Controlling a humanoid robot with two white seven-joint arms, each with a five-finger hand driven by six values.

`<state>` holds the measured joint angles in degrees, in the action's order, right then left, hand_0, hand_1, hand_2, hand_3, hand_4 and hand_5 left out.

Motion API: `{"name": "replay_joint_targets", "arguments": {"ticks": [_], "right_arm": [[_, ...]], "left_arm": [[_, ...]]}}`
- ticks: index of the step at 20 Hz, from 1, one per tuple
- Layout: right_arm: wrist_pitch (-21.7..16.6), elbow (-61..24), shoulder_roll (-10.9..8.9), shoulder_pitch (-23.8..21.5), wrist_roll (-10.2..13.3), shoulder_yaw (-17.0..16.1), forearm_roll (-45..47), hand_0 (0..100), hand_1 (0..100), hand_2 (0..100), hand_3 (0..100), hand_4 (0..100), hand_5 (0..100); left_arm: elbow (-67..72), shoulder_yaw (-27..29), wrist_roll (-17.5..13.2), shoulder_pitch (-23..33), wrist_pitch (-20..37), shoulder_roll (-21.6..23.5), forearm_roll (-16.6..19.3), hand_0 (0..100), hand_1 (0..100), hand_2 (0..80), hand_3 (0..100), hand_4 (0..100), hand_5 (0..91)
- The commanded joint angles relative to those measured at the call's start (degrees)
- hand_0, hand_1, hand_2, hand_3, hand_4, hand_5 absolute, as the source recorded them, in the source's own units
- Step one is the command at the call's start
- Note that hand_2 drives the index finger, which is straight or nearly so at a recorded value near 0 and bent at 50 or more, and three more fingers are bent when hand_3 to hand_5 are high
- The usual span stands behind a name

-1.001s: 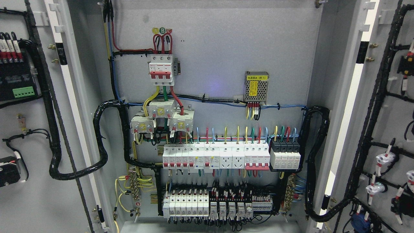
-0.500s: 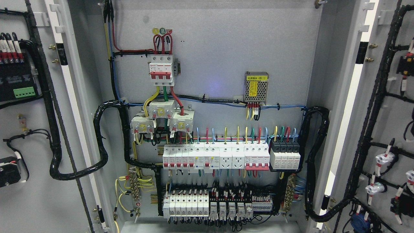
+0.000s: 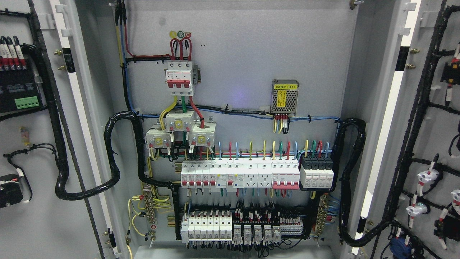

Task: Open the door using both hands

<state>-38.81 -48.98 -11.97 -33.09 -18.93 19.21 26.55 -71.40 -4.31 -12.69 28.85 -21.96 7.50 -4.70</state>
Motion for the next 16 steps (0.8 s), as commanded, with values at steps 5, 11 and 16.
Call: {"name": "replay_joint_targets", "arguments": {"ticks": [5, 11, 16], "right_arm": [[8.4, 46.7, 13.02, 16.2, 1.0, -2.4, -1.6, 12, 39, 0, 0, 0, 0], [23.1, 47.2, 13.02, 21.0, 8.3, -2.9, -3.5, 12, 39, 0, 0, 0, 0], [30.6, 47.1, 13.72, 24.2, 9.8, -3.0, -8.0, 12, 39, 0, 0, 0, 0]], "left_arm": [[50.8, -0.9, 0.0, -19.7, 11.0, -8.3, 8.4, 12, 39, 0.0, 0, 0, 0.0], [69.4, -0.6, 0.4, -24.5, 24.7, -9.4, 9.6, 12, 39, 0.0, 0, 0, 0.0], [78.1, -0.5, 0.5, -24.5, 29.8, -9.4, 10.9, 12, 39, 0.0, 0, 0, 0.0]]}}
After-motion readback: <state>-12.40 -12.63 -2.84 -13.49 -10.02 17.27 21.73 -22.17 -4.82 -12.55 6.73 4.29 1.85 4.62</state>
